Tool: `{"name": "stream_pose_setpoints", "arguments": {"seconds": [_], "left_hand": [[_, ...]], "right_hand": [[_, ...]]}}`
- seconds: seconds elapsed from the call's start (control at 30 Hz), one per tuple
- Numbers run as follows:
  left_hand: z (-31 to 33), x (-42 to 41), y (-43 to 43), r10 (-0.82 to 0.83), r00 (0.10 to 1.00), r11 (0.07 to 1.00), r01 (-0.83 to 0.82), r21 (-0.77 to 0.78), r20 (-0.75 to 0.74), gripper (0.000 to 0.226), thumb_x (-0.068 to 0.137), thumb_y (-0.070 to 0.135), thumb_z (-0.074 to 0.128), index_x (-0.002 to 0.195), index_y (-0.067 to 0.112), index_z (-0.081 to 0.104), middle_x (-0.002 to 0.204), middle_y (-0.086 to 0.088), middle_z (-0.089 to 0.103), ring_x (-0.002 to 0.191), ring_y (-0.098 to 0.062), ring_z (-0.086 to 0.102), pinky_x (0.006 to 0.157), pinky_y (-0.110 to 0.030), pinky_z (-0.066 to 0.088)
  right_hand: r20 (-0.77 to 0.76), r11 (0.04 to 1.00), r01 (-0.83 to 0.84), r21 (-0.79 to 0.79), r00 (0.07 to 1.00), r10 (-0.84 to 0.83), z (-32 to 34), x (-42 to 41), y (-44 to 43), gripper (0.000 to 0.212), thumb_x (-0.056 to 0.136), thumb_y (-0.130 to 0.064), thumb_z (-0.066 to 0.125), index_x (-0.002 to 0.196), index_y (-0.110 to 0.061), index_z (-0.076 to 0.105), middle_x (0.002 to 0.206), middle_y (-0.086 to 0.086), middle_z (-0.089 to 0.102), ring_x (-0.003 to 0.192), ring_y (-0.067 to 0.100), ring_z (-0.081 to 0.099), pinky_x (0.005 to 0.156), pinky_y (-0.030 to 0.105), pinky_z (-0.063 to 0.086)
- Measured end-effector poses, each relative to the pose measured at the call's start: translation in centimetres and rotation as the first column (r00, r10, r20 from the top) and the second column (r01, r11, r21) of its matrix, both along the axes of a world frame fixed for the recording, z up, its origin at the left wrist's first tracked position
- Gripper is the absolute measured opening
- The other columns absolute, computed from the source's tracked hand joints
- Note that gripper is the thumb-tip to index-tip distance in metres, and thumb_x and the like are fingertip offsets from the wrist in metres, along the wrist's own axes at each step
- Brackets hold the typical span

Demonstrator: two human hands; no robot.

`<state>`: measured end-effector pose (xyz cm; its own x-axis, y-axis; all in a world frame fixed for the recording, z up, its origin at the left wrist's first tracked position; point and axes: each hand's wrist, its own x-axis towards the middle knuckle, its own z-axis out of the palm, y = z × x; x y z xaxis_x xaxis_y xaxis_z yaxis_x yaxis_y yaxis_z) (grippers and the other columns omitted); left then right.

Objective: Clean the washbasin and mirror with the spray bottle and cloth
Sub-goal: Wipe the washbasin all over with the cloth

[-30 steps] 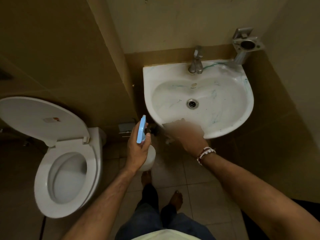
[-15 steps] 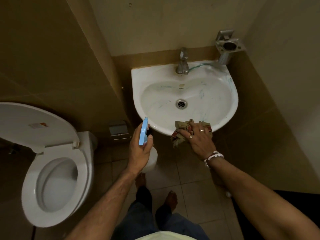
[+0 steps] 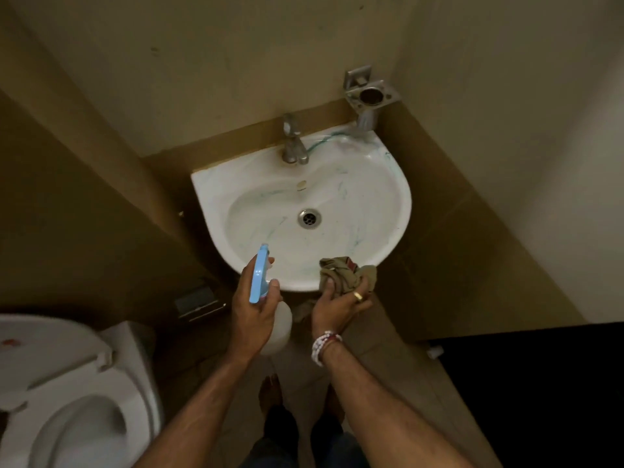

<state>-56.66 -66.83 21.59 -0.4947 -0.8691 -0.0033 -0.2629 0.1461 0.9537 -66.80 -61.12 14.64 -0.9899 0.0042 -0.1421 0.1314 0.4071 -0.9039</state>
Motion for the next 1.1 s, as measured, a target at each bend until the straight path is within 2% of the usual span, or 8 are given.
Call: {"name": "stream_pose_setpoints", "arguments": {"seconds": [0.2, 0.3, 0.37, 0.47, 0.6, 0.7, 0.9, 1.1], "left_hand": [[-0.2, -0.9, -1.4, -0.147, 0.989, 0.989, 0.146, -0.028, -0.027, 0.052, 0.088, 0.035, 0.051, 0.138, 0.034, 0.037, 0.128, 0.015, 0.053, 0.113, -0.025, 0.057, 0.09, -0.046, 0.055], [-0.4, -1.8, -1.6, -0.197, 0.98, 0.98, 0.196, -0.022, -0.029, 0.052, 0.088, 0.035, 0.051, 0.138, 0.029, 0.038, 0.127, 0.019, 0.053, 0.118, -0.018, 0.055, 0.093, -0.047, 0.053], [-0.3, -2.3, -1.5, -0.242, 0.97, 0.97, 0.241, -0.042, -0.031, 0.05, 0.089, 0.035, 0.051, 0.137, 0.036, 0.038, 0.126, 0.022, 0.053, 0.114, -0.022, 0.057, 0.089, -0.048, 0.055], [0.4, -3.8, -1.3, -0.286, 0.958, 0.957, 0.284, -0.065, -0.018, 0.048, 0.089, 0.035, 0.051, 0.133, 0.048, 0.035, 0.125, 0.024, 0.052, 0.108, -0.024, 0.06, 0.088, -0.047, 0.056], [1.3, -6.0, -0.6, -0.305, 0.952, 0.952, 0.305, -0.038, -0.022, 0.05, 0.088, 0.037, 0.05, 0.136, 0.032, 0.038, 0.125, 0.023, 0.052, 0.109, -0.023, 0.059, 0.089, -0.047, 0.055], [2.0, -7.7, 0.1, -0.304, 0.953, 0.953, 0.303, -0.025, -0.018, 0.055, 0.088, 0.038, 0.049, 0.139, 0.021, 0.039, 0.124, 0.022, 0.053, 0.106, -0.026, 0.06, 0.09, -0.048, 0.054], [4.0, -12.0, 1.8, -0.244, 0.97, 0.969, 0.243, -0.042, -0.007, 0.046, 0.088, 0.039, 0.049, 0.131, 0.047, 0.037, 0.125, 0.02, 0.054, 0.106, -0.026, 0.06, 0.092, -0.044, 0.053], [4.7, -16.1, 2.6, -0.18, 0.984, 0.981, 0.18, -0.072, 0.015, 0.047, 0.085, 0.045, 0.05, 0.125, 0.064, 0.035, 0.114, 0.008, 0.061, 0.102, -0.021, 0.062, 0.091, -0.041, 0.054]], "right_hand": [[0.164, 0.973, 0.207, -0.099, 0.968, -0.189, 0.1, -0.2, -2.7, 0.081, 0.081, -0.007, 0.075, 0.148, -0.007, 0.028, 0.135, 0.027, 0.031, 0.115, 0.047, 0.046, 0.104, 0.042, 0.041], [0.157, 0.954, 0.275, -0.118, 0.954, -0.256, 0.1, -1.2, -3.1, 0.08, 0.083, -0.006, 0.075, 0.147, -0.005, 0.028, 0.139, 0.028, 0.03, 0.118, 0.045, 0.046, 0.101, 0.037, 0.04], [0.134, 0.95, 0.285, -0.125, 0.954, -0.268, -0.2, -2.0, -2.9, 0.078, 0.083, -0.005, 0.074, 0.146, -0.002, 0.029, 0.14, 0.029, 0.031, 0.12, 0.044, 0.045, 0.102, 0.033, 0.037], [0.127, 0.956, 0.28, -0.086, 0.955, -0.268, -0.9, -3.9, -2.4, 0.078, 0.083, -0.01, 0.075, 0.147, -0.005, 0.03, 0.14, 0.028, 0.032, 0.119, 0.046, 0.047, 0.105, 0.045, 0.044], [0.108, 0.964, 0.262, -0.04, 0.96, -0.257, -1.1, -7.1, -1.5, 0.076, 0.081, -0.011, 0.074, 0.145, -0.009, 0.034, 0.136, 0.029, 0.038, 0.112, 0.045, 0.049, 0.1, 0.047, 0.047], [0.097, 0.978, 0.207, -0.007, 0.974, -0.205, -1.4, -9.8, -0.8, 0.073, 0.08, -0.013, 0.072, 0.144, -0.012, 0.036, 0.132, 0.027, 0.04, 0.106, 0.045, 0.051, 0.097, 0.048, 0.048], [0.195, 0.994, -0.014, 0.112, 0.981, -0.009, -0.2, -16.9, 0.4, 0.075, 0.087, -0.021, 0.068, 0.149, -0.011, 0.027, 0.137, 0.025, 0.033, 0.108, 0.048, 0.051, 0.097, 0.046, 0.047], [0.192, 0.92, -0.258, 0.296, 0.959, 0.207, 0.7, -23.9, 0.4, 0.074, 0.091, -0.032, 0.065, 0.149, -0.006, 0.027, 0.137, 0.025, 0.034, 0.112, 0.047, 0.051, 0.095, 0.043, 0.044]]}}
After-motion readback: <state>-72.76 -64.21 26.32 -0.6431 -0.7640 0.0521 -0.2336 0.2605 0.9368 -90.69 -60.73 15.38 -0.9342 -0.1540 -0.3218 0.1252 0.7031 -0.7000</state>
